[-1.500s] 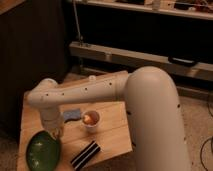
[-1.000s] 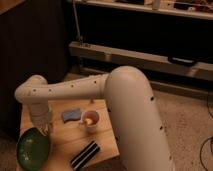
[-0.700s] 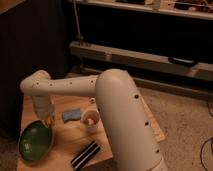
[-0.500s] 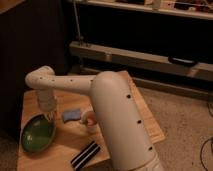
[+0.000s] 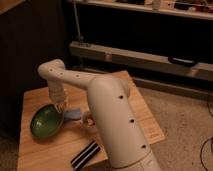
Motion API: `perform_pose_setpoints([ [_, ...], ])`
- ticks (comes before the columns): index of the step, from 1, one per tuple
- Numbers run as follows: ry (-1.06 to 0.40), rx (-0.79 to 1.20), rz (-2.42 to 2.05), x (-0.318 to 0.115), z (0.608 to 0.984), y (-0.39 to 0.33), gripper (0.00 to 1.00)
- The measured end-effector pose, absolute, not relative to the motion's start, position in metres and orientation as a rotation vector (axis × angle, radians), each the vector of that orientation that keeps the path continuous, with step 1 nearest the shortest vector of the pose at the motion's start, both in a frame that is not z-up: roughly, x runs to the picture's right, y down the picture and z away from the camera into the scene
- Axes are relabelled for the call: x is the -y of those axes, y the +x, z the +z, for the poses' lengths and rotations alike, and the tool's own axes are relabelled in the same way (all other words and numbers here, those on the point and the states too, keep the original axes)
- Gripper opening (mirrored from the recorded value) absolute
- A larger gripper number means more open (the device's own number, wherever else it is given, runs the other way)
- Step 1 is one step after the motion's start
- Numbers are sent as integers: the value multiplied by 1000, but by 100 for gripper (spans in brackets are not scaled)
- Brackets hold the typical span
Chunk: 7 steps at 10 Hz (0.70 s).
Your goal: Drag the ceramic bowl in a circle
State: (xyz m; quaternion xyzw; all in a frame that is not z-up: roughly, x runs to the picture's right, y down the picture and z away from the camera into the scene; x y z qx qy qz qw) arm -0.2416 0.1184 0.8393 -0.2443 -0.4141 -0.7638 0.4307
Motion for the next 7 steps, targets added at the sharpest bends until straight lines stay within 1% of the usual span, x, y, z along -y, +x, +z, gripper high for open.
perform_pose_setpoints([
  [1, -627, 1025, -1908, -122, 841, -230, 14],
  [4, -658, 999, -1944, -135, 829, -208, 14],
  [7, -655, 978, -2021, -149, 803, -186, 14],
])
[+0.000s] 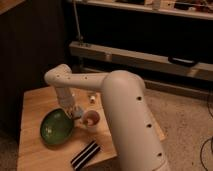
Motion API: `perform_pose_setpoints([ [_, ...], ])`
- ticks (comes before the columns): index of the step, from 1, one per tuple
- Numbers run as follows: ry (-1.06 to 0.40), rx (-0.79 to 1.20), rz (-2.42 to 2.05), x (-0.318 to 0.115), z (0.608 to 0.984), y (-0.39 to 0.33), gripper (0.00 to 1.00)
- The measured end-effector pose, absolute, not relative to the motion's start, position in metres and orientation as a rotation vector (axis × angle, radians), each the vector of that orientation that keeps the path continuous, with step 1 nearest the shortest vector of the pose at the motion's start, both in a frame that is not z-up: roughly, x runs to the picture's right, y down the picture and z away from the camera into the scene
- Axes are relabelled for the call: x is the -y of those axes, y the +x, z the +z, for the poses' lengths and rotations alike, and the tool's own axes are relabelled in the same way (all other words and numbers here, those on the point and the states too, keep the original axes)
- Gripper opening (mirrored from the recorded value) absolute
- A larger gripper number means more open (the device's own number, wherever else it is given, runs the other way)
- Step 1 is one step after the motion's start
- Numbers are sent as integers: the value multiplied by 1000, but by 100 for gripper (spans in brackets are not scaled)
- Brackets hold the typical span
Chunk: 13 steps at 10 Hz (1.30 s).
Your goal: Drag the ceramic bowl in a circle
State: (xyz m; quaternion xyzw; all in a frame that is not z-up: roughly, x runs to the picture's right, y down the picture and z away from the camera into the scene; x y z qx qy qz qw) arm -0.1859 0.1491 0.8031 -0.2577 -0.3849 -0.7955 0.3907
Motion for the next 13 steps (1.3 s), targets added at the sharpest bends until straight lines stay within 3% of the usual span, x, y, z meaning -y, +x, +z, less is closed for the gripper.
perform_pose_setpoints([
  [6, -531, 1048, -2129, -207, 726, -202, 14],
  [13, -420, 1133, -2110, -187, 732, -318, 14],
])
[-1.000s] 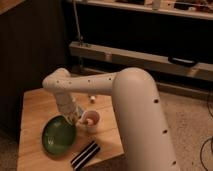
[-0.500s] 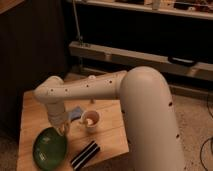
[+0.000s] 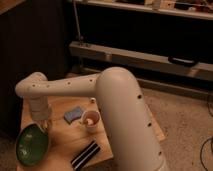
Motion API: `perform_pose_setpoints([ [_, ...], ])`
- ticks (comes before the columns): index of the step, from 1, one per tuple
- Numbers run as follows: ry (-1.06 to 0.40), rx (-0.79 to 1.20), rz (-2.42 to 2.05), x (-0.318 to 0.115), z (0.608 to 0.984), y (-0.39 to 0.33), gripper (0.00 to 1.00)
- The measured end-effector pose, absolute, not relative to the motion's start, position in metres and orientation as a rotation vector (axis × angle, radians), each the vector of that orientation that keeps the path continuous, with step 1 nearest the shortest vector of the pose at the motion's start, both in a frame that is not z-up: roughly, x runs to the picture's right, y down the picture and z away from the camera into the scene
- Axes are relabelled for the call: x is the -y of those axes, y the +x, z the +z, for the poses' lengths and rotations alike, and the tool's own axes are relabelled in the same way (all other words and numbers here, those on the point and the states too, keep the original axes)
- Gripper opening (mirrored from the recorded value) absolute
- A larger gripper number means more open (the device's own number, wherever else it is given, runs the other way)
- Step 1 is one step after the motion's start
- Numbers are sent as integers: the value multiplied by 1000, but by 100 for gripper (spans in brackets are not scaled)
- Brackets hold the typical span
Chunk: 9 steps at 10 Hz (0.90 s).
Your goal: Drag the ceramic bowl in a circle
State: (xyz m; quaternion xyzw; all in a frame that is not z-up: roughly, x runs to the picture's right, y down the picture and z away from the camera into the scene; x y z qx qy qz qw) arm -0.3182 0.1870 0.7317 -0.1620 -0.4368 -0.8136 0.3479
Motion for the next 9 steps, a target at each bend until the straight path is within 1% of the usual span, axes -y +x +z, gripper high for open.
perform_pose_setpoints([
  [2, -423, 1163, -2037, -168, 752, -334, 14],
  [4, -447, 1191, -1952, -151, 775, -326, 14],
  [7, -539, 1195, -1804, -132, 825, -285, 14],
  [9, -586, 1175, -1756, -133, 841, -246, 14],
])
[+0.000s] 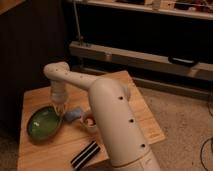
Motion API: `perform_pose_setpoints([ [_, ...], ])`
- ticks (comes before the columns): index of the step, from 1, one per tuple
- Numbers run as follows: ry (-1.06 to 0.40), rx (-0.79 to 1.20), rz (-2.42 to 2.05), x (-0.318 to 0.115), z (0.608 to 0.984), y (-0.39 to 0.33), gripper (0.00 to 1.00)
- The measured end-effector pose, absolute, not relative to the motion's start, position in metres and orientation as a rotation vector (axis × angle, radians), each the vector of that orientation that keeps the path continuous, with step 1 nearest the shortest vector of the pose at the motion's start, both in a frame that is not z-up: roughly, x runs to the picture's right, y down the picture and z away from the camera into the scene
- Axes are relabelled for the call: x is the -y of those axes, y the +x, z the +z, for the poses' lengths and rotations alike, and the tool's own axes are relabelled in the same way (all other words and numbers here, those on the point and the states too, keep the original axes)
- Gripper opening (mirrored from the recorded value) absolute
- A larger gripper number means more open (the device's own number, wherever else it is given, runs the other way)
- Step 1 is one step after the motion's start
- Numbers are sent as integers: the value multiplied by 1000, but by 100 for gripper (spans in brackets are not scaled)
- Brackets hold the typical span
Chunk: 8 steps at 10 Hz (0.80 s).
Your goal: Drag the ceramic bowl in a circle
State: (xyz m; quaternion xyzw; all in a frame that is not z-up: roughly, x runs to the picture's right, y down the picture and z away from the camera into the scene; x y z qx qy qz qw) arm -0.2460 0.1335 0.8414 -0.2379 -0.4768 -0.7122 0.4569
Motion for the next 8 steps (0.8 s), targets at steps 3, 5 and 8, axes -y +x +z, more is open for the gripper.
perform_pose_setpoints([
  [3, -576, 1137, -1780, -128, 832, -212, 14],
  [5, -570, 1115, -1827, -129, 818, -196, 14],
  [8, -559, 1114, -1931, -148, 786, -174, 14],
])
